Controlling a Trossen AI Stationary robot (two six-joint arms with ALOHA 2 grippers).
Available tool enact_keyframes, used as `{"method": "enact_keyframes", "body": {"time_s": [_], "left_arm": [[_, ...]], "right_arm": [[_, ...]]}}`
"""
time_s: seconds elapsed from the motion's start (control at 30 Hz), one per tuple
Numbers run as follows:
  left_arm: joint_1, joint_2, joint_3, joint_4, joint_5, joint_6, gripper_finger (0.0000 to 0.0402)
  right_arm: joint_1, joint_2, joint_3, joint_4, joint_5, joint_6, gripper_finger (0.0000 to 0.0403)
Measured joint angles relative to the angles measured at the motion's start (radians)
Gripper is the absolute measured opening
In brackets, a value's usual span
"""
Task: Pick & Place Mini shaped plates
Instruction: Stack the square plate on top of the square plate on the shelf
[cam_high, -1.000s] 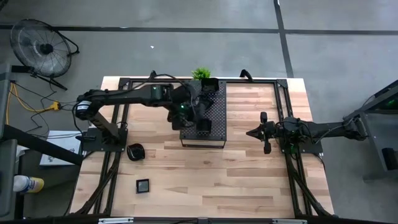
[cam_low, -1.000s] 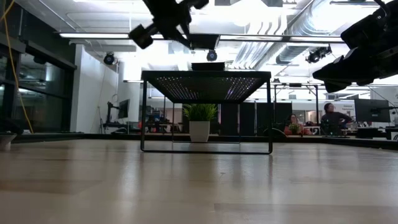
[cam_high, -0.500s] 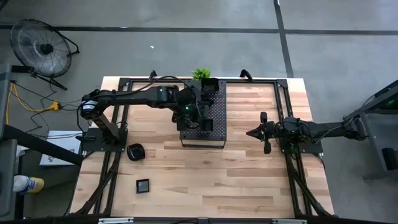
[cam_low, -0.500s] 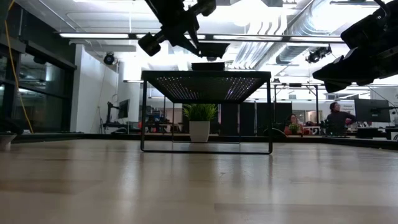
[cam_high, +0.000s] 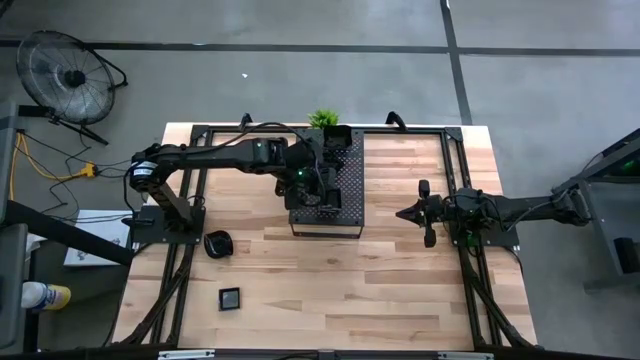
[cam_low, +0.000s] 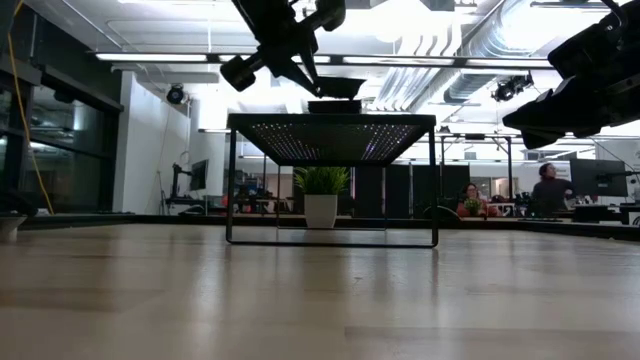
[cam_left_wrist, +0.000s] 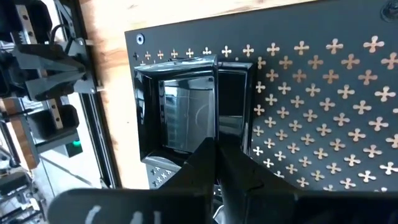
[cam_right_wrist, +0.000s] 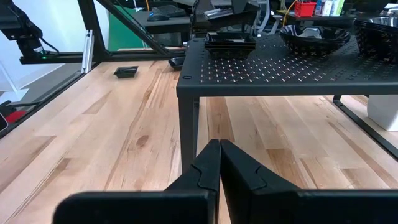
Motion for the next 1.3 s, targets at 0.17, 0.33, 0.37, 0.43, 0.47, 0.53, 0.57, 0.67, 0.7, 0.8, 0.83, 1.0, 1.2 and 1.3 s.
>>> {"method": "enact_keyframes", "body": {"time_s": [0.17,0.33,0.37,0.43,0.47,0.53,0.57,0.67,0.7,0.8,0.83,1.0,1.2,1.3], "left_arm": [[0.000,0.013,0.002,0.001,-0.002,0.001,0.0007],[0.000,0.024,0.003,0.006,-0.006,0.013,0.0007],[0.000,0.027,0.003,0.007,-0.007,0.024,0.0007],[0.000,0.031,-0.001,-0.008,-0.025,0.029,0.0007],[0.000,0.031,-0.001,-0.006,-0.034,0.029,0.0007],[0.000,0.029,0.001,0.001,-0.045,0.027,0.0007],[0.000,0.029,0.000,0.000,-0.047,0.027,0.0007],[0.000,0.029,0.000,0.000,-0.047,0.027,0.0007],[0.000,0.029,0.000,0.000,-0.047,0.026,0.0007],[0.000,0.029,0.000,-0.003,-0.047,0.023,0.0007],[0.000,0.029,0.000,-0.002,-0.048,0.023,0.0007],[0.000,0.029,0.000,-0.002,-0.047,0.022,0.0007],[0.000,0.029,0.000,-0.003,-0.047,0.022,0.0007],[0.000,0.029,0.000,-0.001,-0.047,0.019,0.0012]], "right_arm": [[0.000,0.000,0.000,0.000,0.000,0.000,0.0005],[0.000,0.000,0.000,0.000,0.000,0.000,0.0005],[0.000,0.000,0.000,0.000,0.000,0.000,0.0005],[0.000,0.000,0.000,0.000,0.000,0.000,0.0005],[0.000,0.000,0.000,0.000,0.000,0.000,0.0005],[0.000,0.000,0.000,0.000,0.000,0.000,0.0005],[0.000,0.000,0.000,0.000,0.000,0.000,0.0005],[0.000,0.000,0.000,0.000,0.000,0.000,0.0005],[0.000,0.000,0.000,0.000,0.000,0.000,0.0005],[0.000,0.000,0.000,0.000,0.000,0.000,0.0005],[0.000,0.000,0.000,0.000,0.000,0.000,0.0005],[0.000,0.000,0.000,0.000,0.000,0.000,0.0005],[0.000,0.000,0.000,0.000,0.000,0.000,0.0005],[0.000,0.000,0.000,0.000,0.000,0.000,0.0005]]}}
